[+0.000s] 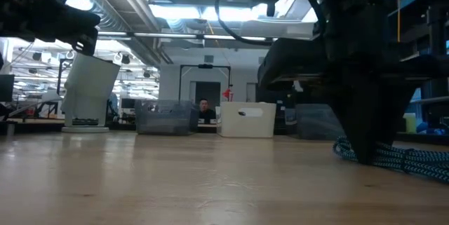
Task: Pick and place items into bin
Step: Put the blue charger cable into the right black bin
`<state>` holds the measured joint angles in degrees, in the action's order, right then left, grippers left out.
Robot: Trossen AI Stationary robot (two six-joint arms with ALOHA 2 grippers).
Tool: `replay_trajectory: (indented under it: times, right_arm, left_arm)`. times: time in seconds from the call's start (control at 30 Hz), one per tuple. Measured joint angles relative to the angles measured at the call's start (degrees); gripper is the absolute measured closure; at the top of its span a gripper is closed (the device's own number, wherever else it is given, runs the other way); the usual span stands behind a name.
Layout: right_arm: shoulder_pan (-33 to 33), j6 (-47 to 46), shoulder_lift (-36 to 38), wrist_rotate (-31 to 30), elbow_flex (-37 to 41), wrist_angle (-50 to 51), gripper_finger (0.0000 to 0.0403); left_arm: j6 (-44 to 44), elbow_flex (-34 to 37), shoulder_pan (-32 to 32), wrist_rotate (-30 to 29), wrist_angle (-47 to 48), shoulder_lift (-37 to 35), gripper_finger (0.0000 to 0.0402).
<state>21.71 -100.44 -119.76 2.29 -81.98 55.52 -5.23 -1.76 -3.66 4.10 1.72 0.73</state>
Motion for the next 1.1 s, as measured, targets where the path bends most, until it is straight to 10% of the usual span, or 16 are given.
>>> replay_trajectory:
  times: [0.43,1.1]
  right_arm:
    - [-0.36,0.26,0.28,-2.74,-0.39,0.42,0.0361]
    - [-10.57,12.83,18.15,-34.23,-1.02,22.21,0.0376]
  left_arm:
    - [0.04,0.01,0.00,0.01,0.00,0.00,0.0393]
    - [1.89,0.04,0.02,-7.15,-0.22,0.00,0.0395]
